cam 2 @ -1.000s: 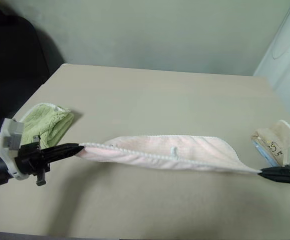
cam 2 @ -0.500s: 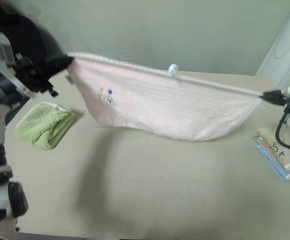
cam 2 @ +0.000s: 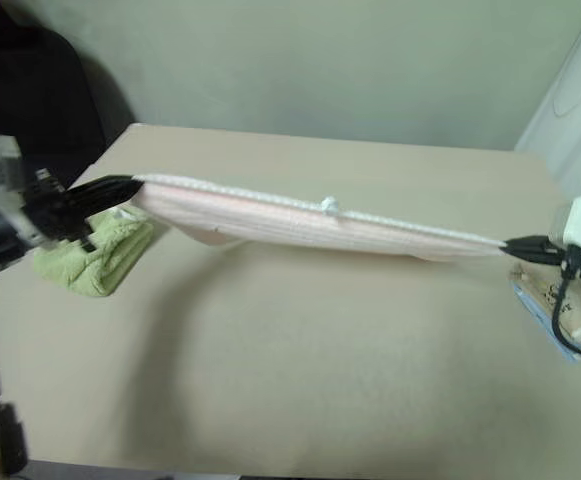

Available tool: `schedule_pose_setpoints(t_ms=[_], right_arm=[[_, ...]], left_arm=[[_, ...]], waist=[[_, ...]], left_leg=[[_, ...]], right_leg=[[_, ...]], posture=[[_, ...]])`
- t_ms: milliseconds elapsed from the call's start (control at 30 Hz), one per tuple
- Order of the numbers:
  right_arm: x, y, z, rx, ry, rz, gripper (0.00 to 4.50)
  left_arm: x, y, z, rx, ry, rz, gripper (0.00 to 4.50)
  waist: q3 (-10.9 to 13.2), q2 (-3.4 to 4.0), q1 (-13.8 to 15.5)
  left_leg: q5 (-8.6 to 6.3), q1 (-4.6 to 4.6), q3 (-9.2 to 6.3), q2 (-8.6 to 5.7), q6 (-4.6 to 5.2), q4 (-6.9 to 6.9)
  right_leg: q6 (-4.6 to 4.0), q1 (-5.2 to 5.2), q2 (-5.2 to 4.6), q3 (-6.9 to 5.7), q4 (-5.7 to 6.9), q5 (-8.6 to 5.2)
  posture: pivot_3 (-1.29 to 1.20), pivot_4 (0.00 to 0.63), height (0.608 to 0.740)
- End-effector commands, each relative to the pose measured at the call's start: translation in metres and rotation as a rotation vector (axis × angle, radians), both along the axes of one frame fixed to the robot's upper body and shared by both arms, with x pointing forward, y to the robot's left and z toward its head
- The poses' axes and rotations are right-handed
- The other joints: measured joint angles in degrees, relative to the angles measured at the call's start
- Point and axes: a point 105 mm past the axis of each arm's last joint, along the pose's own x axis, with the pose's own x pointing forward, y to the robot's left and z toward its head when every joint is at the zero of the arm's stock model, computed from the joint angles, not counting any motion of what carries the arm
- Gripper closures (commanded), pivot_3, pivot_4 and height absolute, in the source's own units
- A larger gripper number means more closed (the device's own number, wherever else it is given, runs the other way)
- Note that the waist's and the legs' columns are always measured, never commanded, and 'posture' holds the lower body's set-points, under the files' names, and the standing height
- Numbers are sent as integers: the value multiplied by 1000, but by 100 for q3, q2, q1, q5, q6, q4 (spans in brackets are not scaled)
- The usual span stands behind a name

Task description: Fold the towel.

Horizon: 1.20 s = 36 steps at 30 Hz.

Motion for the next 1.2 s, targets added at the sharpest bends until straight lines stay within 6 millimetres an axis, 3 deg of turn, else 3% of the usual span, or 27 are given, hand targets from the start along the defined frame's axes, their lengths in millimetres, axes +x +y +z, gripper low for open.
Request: schedule_pose_setpoints(t_ms=[33,67,100,233,367,500,600,667,800,1000,1200], right_arm=[[-41,13,3,32,110,45,4500],[-48,15,-2,35,144,50,4500],[-55,17,-6,36,172,56,4500],[-68,21,-14,61,244,56,4500],[-66,27,-22,67,275,77,4500],[-34,21,-28,11,189,39,4500],[-5,17,-30,-50,108,8,4500],[12,16,-32,-68,89,-8,4500],[31,14,-37,-120,69,-3,4500],[62,26,-48,-131,24,1,4500],[81,32,-59,-164,-7,-9,4500]], left_arm=[[-41,-9,-9,76,76,-71,4487],[-48,-9,-17,86,112,-66,4487],[-53,-8,-23,88,144,-55,4487],[-73,-10,-41,83,219,-34,4487],[-71,-13,-49,73,247,-11,4487],[-54,-8,-55,83,231,55,4487],[-35,-4,-54,77,180,117,4487],[-21,-1,-56,78,156,166,4487],[-8,6,-59,86,136,213,4487],[10,4,-75,134,127,251,4487],[12,-1,-84,163,140,233,4487]], waist=[[-11,-11,-10],[-11,-22,-14],[-8,-28,-15],[8,-29,-31],[11,-27,-39],[6,-32,-44],[-5,-46,-53],[-9,-40,-55],[-16,-32,-41],[-15,-33,-45],[-14,-32,-29]], left_leg=[[-45,15,7,-8,-46,0],[-72,28,6,-9,-75,2],[-79,34,5,-9,-63,14],[-92,19,0,-10,-5,20],[-97,13,-3,-8,2,25],[-96,11,2,-15,7,36],[-92,25,2,-18,13,38],[-97,33,2,-20,12,30],[-62,48,-4,4,56,-1],[-48,62,-5,12,37,2],[-48,51,-6,8,33,10]], right_leg=[[-15,10,6,-1,14,-44],[-27,15,8,2,28,-95],[18,0,11,4,37,-133],[-26,-20,15,12,40,-177],[-9,-31,12,15,40,-230],[-29,-39,1,17,78,-215],[-116,-38,-1,13,91,-107],[-67,-34,-6,12,84,-38],[-37,-34,4,-5,83,-29],[-49,-21,15,-1,83,-21],[-54,-25,11,1,83,-18]], posture=[[0,150,740],[0,150,740],[0,150,740],[0,150,740],[0,150,740],[0,150,740],[0,150,740],[0,150,740],[0,150,740],[0,150,740],[0,150,740]])
